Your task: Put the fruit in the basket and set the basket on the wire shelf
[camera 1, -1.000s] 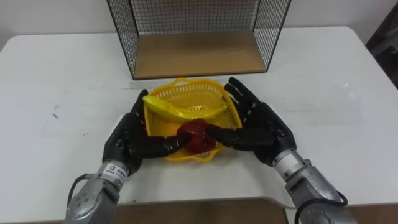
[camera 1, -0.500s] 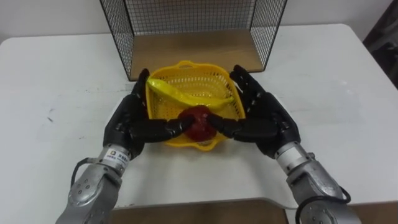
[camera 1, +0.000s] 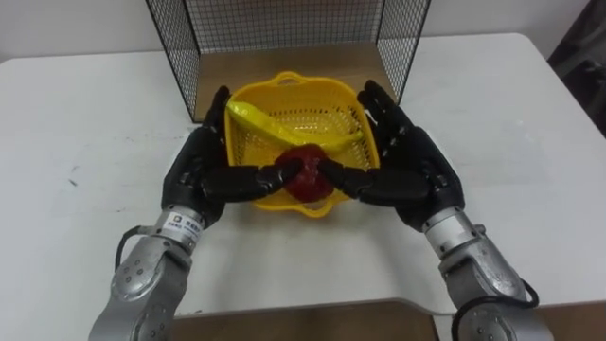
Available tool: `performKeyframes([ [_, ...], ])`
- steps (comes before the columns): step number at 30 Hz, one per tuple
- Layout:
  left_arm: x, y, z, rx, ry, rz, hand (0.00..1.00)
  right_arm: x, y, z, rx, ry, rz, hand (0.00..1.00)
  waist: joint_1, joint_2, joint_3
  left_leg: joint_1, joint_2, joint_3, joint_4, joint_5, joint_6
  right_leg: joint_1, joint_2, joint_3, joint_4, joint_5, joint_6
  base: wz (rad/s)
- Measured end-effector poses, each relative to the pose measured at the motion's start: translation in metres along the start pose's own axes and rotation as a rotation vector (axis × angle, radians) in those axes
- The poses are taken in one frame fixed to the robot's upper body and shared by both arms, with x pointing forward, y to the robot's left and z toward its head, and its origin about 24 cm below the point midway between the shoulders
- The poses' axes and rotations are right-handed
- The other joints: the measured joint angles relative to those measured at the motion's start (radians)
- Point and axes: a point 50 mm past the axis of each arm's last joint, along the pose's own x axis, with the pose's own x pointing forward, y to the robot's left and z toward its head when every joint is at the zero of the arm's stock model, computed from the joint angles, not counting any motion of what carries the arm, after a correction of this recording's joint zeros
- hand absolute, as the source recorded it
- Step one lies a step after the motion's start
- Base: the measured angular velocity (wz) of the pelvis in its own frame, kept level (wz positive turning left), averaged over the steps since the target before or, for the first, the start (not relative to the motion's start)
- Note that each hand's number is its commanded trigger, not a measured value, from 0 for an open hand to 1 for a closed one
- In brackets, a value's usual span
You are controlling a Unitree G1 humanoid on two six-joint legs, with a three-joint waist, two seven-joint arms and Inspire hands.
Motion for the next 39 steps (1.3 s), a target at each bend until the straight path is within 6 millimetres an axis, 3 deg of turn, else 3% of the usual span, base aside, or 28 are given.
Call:
performKeyframes([
  [8,-0.0004,0.0013,-0.0024,0.002,0.012,0.004,0.00,-0.0006,-0.0020,0.0006,0.000,-0.001,-0.006,0.00,-0.009,-0.001,0.0011,-0.001,0.013,0.005,0.025,-0.003,-0.002,-0.005,0.002,0.008,0.025,-0.002,0.000,-0.02],
  [12,-0.0017,0.0020,-0.0045,-0.001,0.020,0.009,0.00,-0.0012,-0.0031,-0.0013,0.031,0.003,-0.008,0.00,0.005,0.000,0.0037,-0.033,0.056,0.015,0.145,-0.072,-0.014,-0.033,0.022,0.020,0.110,-0.046,-0.014,-0.21],
  [14,-0.0020,0.0040,-0.0047,-0.002,0.021,0.015,0.00,-0.0017,-0.0039,-0.0025,0.032,0.008,0.002,0.00,0.005,-0.003,0.0068,-0.076,0.091,0.012,0.255,-0.127,-0.026,-0.080,0.034,0.013,0.213,-0.102,-0.030,-0.08],
  [16,-0.0024,0.0054,-0.0059,-0.002,0.027,0.020,0.00,-0.0018,-0.0033,-0.0034,0.032,0.011,0.011,0.00,0.005,-0.008,0.0095,-0.095,0.104,0.008,0.322,-0.154,-0.037,-0.104,0.038,0.011,0.286,-0.149,-0.042,-0.03],
  [17,-0.0027,0.0062,-0.0063,0.000,0.030,0.022,0.00,-0.0024,-0.0040,-0.0040,0.034,0.014,0.010,0.00,0.007,-0.017,0.0094,-0.103,0.108,0.007,0.347,-0.157,-0.042,-0.114,0.042,0.021,0.318,-0.173,-0.045,0.08],
  [19,-0.0029,0.0062,-0.0070,0.003,0.035,0.020,0.00,-0.0026,-0.0042,-0.0038,0.032,0.014,0.015,0.00,0.007,-0.017,0.0096,-0.115,0.126,0.014,0.386,-0.153,-0.048,-0.118,0.043,0.020,0.336,-0.186,-0.059,0.06],
  [22,-0.0029,0.0064,-0.0071,0.004,0.036,0.020,0.00,-0.0026,-0.0041,-0.0038,0.029,0.016,0.018,0.00,0.006,-0.022,0.0066,-0.144,0.142,0.017,0.446,-0.106,-0.057,-0.105,0.048,0.021,0.338,-0.189,-0.080,0.00],
  [23,-0.0033,0.0071,-0.0071,0.008,0.035,0.021,0.00,-0.0022,-0.0032,-0.0047,0.034,0.016,0.019,0.00,0.006,-0.026,0.0115,-0.185,0.145,0.017,0.496,-0.081,-0.054,-0.094,0.044,0.025,0.335,-0.187,-0.087,0.03],
  [24,-0.0035,0.0079,-0.0071,0.007,0.035,0.024,0.00,-0.0021,-0.0028,-0.0051,0.037,0.016,0.019,0.00,0.006,-0.028,0.0088,-0.202,0.138,0.018,0.479,-0.081,-0.056,-0.093,0.042,0.027,0.332,-0.187,-0.088,0.08],
  [25,-0.0025,0.0061,-0.0069,0.006,0.033,0.018,0.00,-0.0019,-0.0051,-0.0029,0.027,0.013,0.016,0.00,0.005,-0.027,0.0070,-0.238,0.117,0.018,0.394,-0.074,-0.055,-0.097,0.041,0.027,0.329,-0.187,-0.089,-0.05],
  [26,-0.0023,0.0054,-0.0071,0.005,0.033,0.015,0.00,-0.0024,-0.0063,-0.0027,0.020,0.017,0.016,0.00,0.008,-0.022,0.0047,-0.265,0.101,0.018,0.292,-0.041,-0.055,-0.097,0.039,0.028,0.328,-0.190,-0.091,-0.17],
  [27,-0.0025,0.0058,-0.0071,0.006,0.034,0.016,0.00,-0.0025,-0.0061,-0.0037,0.021,0.022,0.016,0.00,0.010,-0.024,0.0053,-0.276,0.093,0.018,0.257,0.003,-0.044,-0.093,0.036,0.029,0.328,-0.193,-0.092,-0.40],
  [28,-0.0029,0.0070,-0.0067,0.010,0.034,0.018,0.00,-0.0028,-0.0057,-0.0053,0.023,0.029,0.018,0.00,0.016,-0.024,0.0038,-0.283,0.078,0.015,0.201,0.062,-0.032,-0.079,0.034,0.038,0.324,-0.200,-0.088,-0.32],
  [30,-0.0031,0.0087,-0.0054,0.018,0.033,0.018,0.00,-0.0039,-0.0049,-0.0068,0.025,0.034,0.019,0.00,0.008,-0.037,-0.0082,-0.265,0.065,0.018,0.166,0.112,-0.002,-0.054,0.032,0.040,0.294,-0.209,-0.072,-0.11],
  [32,-0.0028,0.0083,-0.0054,0.012,0.031,0.017,0.00,-0.0039,-0.0048,-0.0062,0.024,0.032,0.019,0.00,0.004,-0.047,-0.0087,-0.258,0.052,0.020,0.178,0.129,0.015,-0.037,0.021,0.041,0.284,-0.218,-0.057,0.00],
  [33,-0.0027,0.0074,-0.0062,0.009,0.034,0.014,0.00,-0.0038,-0.0048,-0.0061,0.024,0.031,0.019,0.00,0.003,-0.049,-0.0091,-0.257,0.047,0.024,0.187,0.121,0.020,-0.033,0.013,0.046,0.284,-0.223,-0.052,0.00],
  [36,-0.0017,0.0059,-0.0072,0.008,0.036,0.008,0.00,-0.0036,-0.0058,-0.0042,0.015,0.026,0.016,0.00,-0.002,-0.048,-0.0087,-0.253,0.002,0.038,0.226,0.064,0.039,-0.016,-0.037,0.053,0.305,-0.263,-0.015,0.09],
  [37,-0.0014,0.0054,-0.0066,0.009,0.030,0.007,0.00,-0.0034,-0.0057,-0.0035,0.013,0.023,0.015,0.00,-0.002,-0.048,-0.0083,-0.252,-0.015,0.047,0.240,0.037,0.049,-0.018,-0.061,0.053,0.338,-0.274,0.002,0.07],
  [39,-0.0012,0.0048,-0.0060,0.012,0.025,0.002,0.00,-0.0025,-0.0041,-0.0020,0.014,0.016,0.011,0.00,-0.001,-0.056,-0.0037,-0.241,-0.041,0.061,0.253,0.012,0.065,-0.042,-0.103,0.056,0.442,-0.277,0.011,0.12],
])
